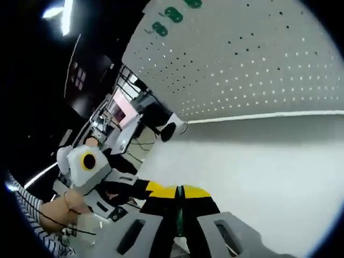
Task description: Insert the hook assembly into the mounting plate slot until the hook locks in place.
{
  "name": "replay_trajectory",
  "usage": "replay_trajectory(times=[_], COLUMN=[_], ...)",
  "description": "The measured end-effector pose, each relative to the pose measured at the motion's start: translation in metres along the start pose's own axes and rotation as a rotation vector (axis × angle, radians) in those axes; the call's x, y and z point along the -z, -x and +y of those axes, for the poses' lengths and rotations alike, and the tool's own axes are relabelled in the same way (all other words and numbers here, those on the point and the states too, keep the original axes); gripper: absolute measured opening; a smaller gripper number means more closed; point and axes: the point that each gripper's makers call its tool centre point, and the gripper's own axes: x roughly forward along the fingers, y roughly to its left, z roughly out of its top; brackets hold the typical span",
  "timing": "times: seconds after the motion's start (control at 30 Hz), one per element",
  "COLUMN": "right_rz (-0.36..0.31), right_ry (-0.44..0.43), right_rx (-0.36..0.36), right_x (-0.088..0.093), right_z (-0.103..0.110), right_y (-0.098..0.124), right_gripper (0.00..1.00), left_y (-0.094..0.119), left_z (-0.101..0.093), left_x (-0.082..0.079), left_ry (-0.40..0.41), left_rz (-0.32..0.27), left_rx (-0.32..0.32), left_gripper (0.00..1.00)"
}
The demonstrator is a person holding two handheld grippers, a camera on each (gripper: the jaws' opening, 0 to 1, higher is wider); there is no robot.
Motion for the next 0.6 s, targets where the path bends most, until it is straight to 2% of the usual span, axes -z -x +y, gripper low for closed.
replay_trajectory(times=[0.03,0.17,0.27,0.37,0.43,0.57,0.6], right_rz=[-0.056,-0.166,-0.231,-0.265,-0.27,-0.271,-0.294], right_ry=[0.011,0.074,0.133,0.181,0.177,0.181,0.192], right_rx=[0.031,0.065,0.064,0.078,0.071,0.067,0.067], right_x=[-0.007,-0.021,-0.03,-0.036,-0.038,-0.039,-0.042], right_z=[-0.001,0.008,0.021,0.027,0.03,0.033,0.034], right_y=[0.001,0.004,0.007,0.01,0.01,0.008,0.009], right_gripper=[0.0,0.0,0.0,0.0,0.0,0.0,0.0], left_y=[-0.001,-0.002,-0.001,0.002,0.004,0.008,0.008], left_z=[-0.001,-0.005,-0.008,-0.008,-0.01,-0.012,-0.013], left_x=[-0.002,-0.01,-0.016,-0.023,-0.032,-0.038,-0.041], left_ry=[-0.001,0.045,0.04,0.05,0.064,0.045,0.049], left_rz=[-0.009,-0.05,-0.076,-0.108,-0.158,-0.185,-0.203], left_rx=[-0.007,-0.032,-0.057,-0.073,-0.071,-0.083,-0.079], left_gripper=[0.42,0.49,0.48,0.45,0.44,0.4,0.39])
